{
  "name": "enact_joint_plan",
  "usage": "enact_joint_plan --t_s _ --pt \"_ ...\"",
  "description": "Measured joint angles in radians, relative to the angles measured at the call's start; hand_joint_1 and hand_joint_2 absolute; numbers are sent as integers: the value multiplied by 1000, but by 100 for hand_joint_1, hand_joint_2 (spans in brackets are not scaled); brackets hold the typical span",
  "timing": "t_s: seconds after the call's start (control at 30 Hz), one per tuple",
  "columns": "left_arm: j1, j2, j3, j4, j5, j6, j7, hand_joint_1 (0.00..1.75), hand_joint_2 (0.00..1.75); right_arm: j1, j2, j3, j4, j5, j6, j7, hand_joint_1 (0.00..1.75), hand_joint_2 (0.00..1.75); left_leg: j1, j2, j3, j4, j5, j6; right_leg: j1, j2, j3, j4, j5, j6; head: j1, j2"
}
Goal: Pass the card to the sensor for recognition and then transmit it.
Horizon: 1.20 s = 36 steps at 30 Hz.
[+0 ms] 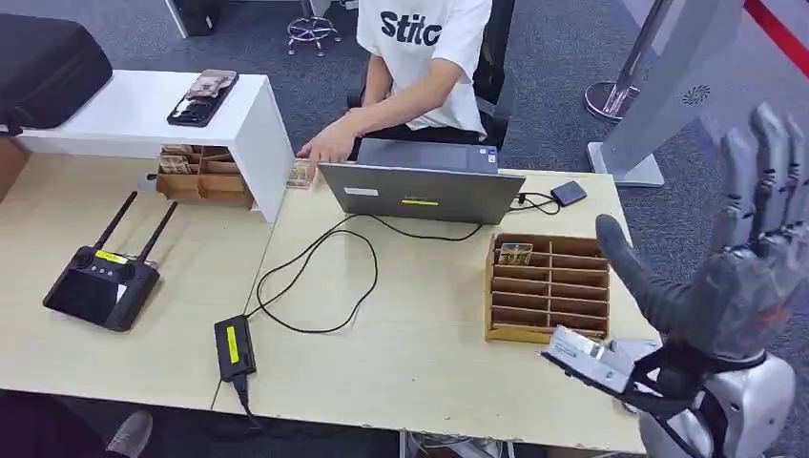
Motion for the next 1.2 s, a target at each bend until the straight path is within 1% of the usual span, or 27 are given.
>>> enact_joint_plan --t_s 0.17,0.3,0.5,0.67,0.8,0.87,0.97,1.07,1.2 --pt "0 -8 15 0 0 6 2 0 175 103 27 -33 -91 -42 -31 -36 0 175 0 0 0 0 0 0 0 0 0 0 0 0 0 0" --pt "1 -14 24 0 0 9 2 0 175 180 70 -51 -154 -91 -61 -69 0 175 0 0 0 0 0 0 0 0 0 0 0 0 0 0" --pt "1 -18 36 0 0 10 3 0 175 229 106 -64 -199 -103 -70 -79 0 175 0 1 0 0 0 0 0 0 0 0 0 0 0 0" --pt "6 -25 52 0 0 24 5 0 175 310 165 -85 -249 -169 -130 -111 0 175 0 1 0 0 0 0 0 0 0 0 0 0 0 0" --pt "7 -28 70 0 0 43 1 0 175 377 244 -139 -298 -278 -150 -139 0 175 0 1 0 0 -1 -1 0 0 0 0 -1 0 0 0" --pt "7 -32 80 0 0 51 -13 0 175 411 285 -175 -318 -312 -174 -127 0 175 0 0 0 0 -1 -1 0 0 0 0 -1 -1 0 0" --pt "7 -34 87 0 0 53 -18 0 175 449 318 -211 -331 -336 -195 -116 0 175 0 1 0 0 -1 0 0 1 0 0 -1 -1 0 0" --pt "7 -35 88 0 0 57 -31 0 175 464 340 -252 -330 -281 -209 -104 0 175 0 1 0 0 -1 0 0 1 0 0 -1 -1 0 0" --pt "6 -34 92 0 0 58 -41 0 175 467 351 -298 -323 -276 -203 -87 0 175 0 1 1 0 -1 0 0 1 0 0 -1 -1 0 0"
